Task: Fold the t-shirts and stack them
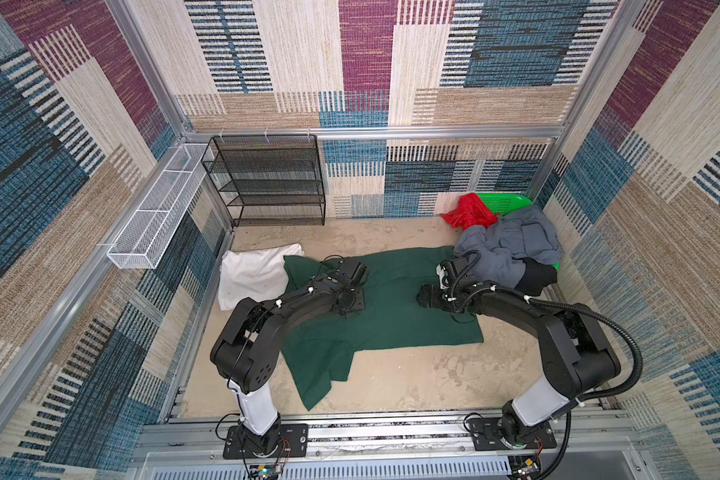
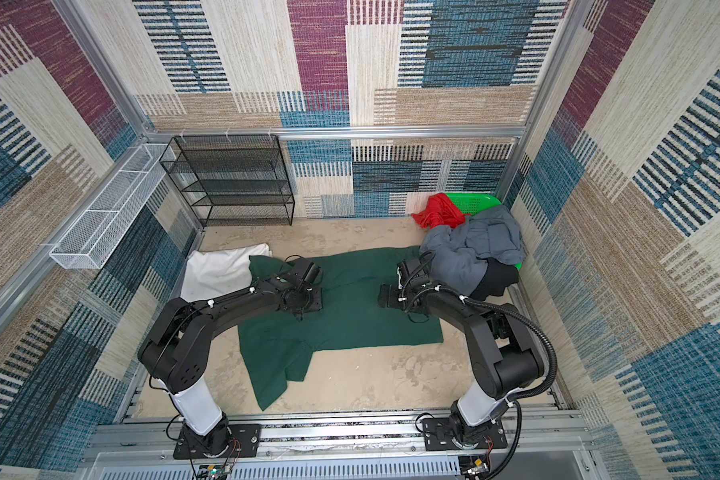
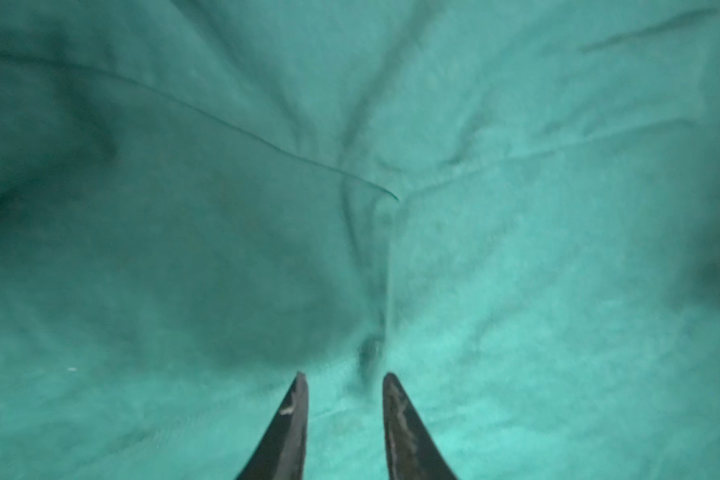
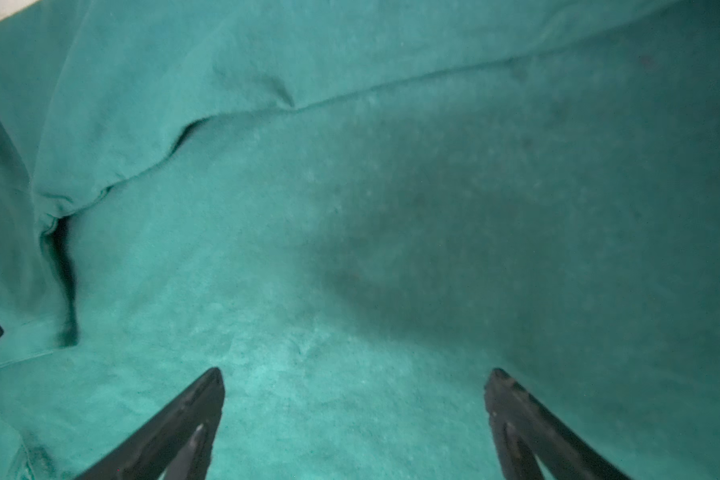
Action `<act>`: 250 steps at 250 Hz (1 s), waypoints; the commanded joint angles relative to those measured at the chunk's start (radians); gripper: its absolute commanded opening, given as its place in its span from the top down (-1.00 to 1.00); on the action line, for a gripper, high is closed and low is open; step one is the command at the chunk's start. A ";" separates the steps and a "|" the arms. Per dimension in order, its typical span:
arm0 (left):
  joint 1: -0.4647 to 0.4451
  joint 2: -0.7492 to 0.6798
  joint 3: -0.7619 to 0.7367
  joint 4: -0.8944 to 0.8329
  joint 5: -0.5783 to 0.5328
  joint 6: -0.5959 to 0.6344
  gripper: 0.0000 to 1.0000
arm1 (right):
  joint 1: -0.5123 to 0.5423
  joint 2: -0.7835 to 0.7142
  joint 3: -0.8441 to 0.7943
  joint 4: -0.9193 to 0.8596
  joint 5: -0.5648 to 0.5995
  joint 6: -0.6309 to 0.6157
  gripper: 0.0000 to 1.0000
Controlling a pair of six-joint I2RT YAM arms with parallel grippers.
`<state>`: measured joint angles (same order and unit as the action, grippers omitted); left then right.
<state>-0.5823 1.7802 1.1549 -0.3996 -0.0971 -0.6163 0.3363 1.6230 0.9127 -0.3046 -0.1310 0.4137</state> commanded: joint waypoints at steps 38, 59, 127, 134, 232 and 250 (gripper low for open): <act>0.018 -0.010 -0.017 0.014 -0.030 -0.034 0.19 | -0.001 -0.006 -0.007 0.022 -0.002 0.002 -0.97; 0.044 -0.031 -0.015 -0.020 -0.079 -0.018 0.14 | 0.000 -0.015 -0.010 0.011 0.006 -0.003 -0.97; 0.217 -0.093 -0.044 -0.034 -0.126 0.076 0.04 | -0.017 -0.072 -0.042 -0.068 0.095 0.008 -0.97; 0.235 -0.089 -0.042 -0.033 -0.127 0.087 0.05 | -0.020 -0.084 -0.053 -0.073 0.098 0.010 -0.97; 0.385 0.154 0.151 -0.056 -0.053 0.176 0.09 | -0.071 -0.305 -0.192 -0.196 0.074 0.048 -0.97; 0.414 0.191 0.192 -0.080 -0.042 0.171 0.14 | -0.089 -0.347 -0.212 -0.210 0.071 0.052 -0.97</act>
<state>-0.2081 1.9221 1.2919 -0.4438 -0.1711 -0.4751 0.2672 1.3293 0.7250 -0.4706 -0.0597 0.4446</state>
